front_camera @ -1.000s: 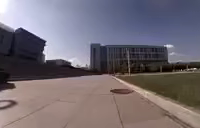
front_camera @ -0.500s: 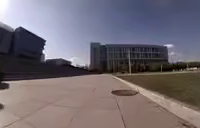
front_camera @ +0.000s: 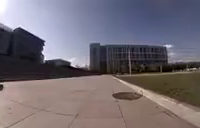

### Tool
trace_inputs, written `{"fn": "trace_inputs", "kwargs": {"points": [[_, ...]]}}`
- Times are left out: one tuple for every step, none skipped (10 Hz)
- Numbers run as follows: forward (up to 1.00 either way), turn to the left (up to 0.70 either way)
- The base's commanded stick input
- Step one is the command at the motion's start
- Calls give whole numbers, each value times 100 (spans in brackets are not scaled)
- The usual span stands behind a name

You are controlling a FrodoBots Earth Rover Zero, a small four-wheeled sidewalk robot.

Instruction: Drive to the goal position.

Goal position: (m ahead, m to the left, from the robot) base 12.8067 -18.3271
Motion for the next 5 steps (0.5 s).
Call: {"fn": "trace_inputs", "kwargs": {"points": [[70,0],[70,0],[70,0],[70,0],[70,0]]}}
